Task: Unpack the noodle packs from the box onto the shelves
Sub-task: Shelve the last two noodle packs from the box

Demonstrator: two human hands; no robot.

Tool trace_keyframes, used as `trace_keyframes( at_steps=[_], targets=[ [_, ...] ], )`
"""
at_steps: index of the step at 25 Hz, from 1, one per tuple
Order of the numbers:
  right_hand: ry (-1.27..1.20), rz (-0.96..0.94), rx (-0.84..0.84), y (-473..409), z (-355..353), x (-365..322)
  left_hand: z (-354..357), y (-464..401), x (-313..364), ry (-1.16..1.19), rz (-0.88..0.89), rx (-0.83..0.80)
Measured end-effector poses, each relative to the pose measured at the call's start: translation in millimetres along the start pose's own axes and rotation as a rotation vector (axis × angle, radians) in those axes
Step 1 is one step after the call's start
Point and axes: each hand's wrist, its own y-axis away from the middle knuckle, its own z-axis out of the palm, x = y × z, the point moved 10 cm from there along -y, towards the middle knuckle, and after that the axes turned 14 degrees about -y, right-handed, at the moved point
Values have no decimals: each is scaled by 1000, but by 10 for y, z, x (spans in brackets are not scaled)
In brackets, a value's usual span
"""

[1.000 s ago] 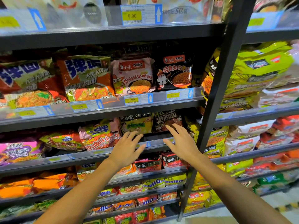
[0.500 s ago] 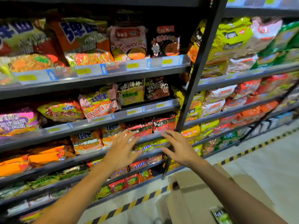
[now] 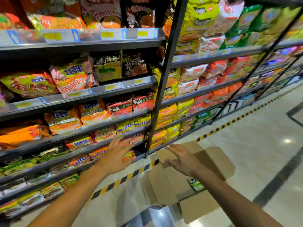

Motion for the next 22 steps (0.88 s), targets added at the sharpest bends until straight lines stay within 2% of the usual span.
trace_keyframes(
  at_steps=[5, 8, 11, 15, 18, 22],
  targets=[
    [-62, 190, -37, 820, -88, 947, 313, -190, 838, -1, 54, -105],
    [-77, 321, -33, 1484, -291, 1728, 412, -424, 1697, -1, 121, -133],
    [-104, 393, 20, 2172, -585, 2484, 447, -652, 2690, 13, 205, -94],
    [-131, 460, 71, 2832, -867, 3268, 677, -924, 3651, 36, 259, -115],
    [-193, 494, 49, 3014, -935, 3783, 798, -1064, 4121, 86, 266, -162],
    [-272, 512, 18, 2780, -928, 4164, 840, -1360, 4297, 106, 246, -156]
  ],
)
